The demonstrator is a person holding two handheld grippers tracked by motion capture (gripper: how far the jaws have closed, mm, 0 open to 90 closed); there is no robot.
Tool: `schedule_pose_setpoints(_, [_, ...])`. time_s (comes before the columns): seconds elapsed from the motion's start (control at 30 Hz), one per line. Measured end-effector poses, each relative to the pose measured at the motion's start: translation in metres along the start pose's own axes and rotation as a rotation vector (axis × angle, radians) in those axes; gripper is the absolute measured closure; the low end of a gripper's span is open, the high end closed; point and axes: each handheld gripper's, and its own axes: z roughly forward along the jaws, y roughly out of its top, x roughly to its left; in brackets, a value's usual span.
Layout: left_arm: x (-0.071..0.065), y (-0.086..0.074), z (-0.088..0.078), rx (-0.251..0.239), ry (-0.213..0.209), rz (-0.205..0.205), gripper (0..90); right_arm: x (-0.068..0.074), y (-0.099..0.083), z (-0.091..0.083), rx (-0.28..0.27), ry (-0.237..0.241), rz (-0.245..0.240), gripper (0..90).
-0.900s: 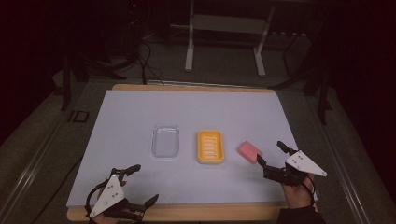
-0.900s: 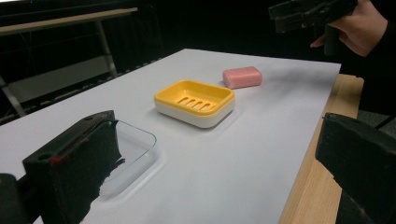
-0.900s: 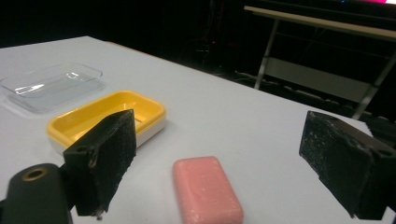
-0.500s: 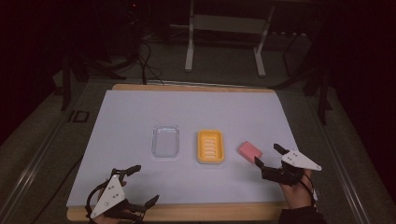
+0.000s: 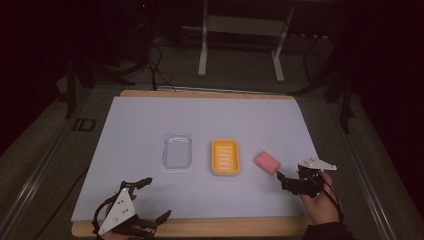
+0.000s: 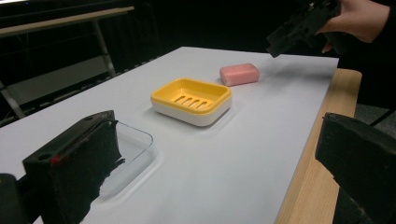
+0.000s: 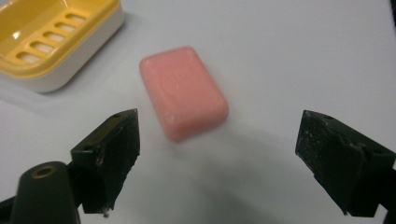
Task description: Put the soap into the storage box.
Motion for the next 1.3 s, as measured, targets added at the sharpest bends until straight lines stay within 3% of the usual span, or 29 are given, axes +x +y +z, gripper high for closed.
schedule_pose_setpoints(0.03, [0.0, 0.0, 0.0, 0.0, 0.0, 0.0, 0.5, 0.0, 0.0, 0.0, 0.0, 0.0, 0.0, 14.0])
schedule_pose_setpoints(0.07, [0.0, 0.0, 0.0, 0.002, 0.0, 0.001, 0.4, -0.001, 0.0, 0.001, 0.068, -0.01, -0.007, 14.0])
schedule_pose_setpoints(0.2, [0.0, 0.0, 0.001, 0.007, 0.0, 0.003, 0.4, -0.004, 0.0, 0.007, 0.206, 0.027, 0.027, 14.0])
schedule_pose_setpoints(0.4, [0.0, 0.0, 0.001, 0.008, 0.0, 0.003, 0.4, 0.0, 0.001, 0.011, 0.341, 0.042, 0.002, 14.2])
schedule_pose_setpoints(0.5, [0.0, 0.0, 0.001, 0.008, 0.0, 0.003, 0.4, 0.0, 0.003, 0.012, 0.407, 0.06, -0.011, 14.3])
schedule_pose_setpoints(0.63, [-0.001, 0.0, 0.001, 0.01, -0.001, 0.005, 0.5, 0.0, 0.005, 0.014, 0.498, 0.085, 0.006, 15.4])
schedule_pose_setpoints(0.73, [-0.001, 0.0, 0.002, 0.01, -0.002, 0.005, 0.4, 0.0, 0.006, 0.017, 0.573, 0.105, -0.018, 16.9])
schedule_pose_setpoints(0.83, [-0.001, 0.0, 0.002, 0.011, -0.002, 0.005, 0.4, -0.002, 0.007, 0.02, 0.62, 0.12, -0.103, 17.7])
schedule_pose_setpoints(1.0, [-0.001, -0.001, 0.001, 0.01, -0.001, 0.004, 0.4, -0.006, 0.012, 0.02, 0.692, 0.182, -0.109, 20.1])
schedule_pose_setpoints(1.3, [-0.001, -0.001, 0.002, 0.011, -0.005, 0.005, 0.5, -0.016, 0.023, 0.023, 0.792, 0.245, -0.171, 16.9])
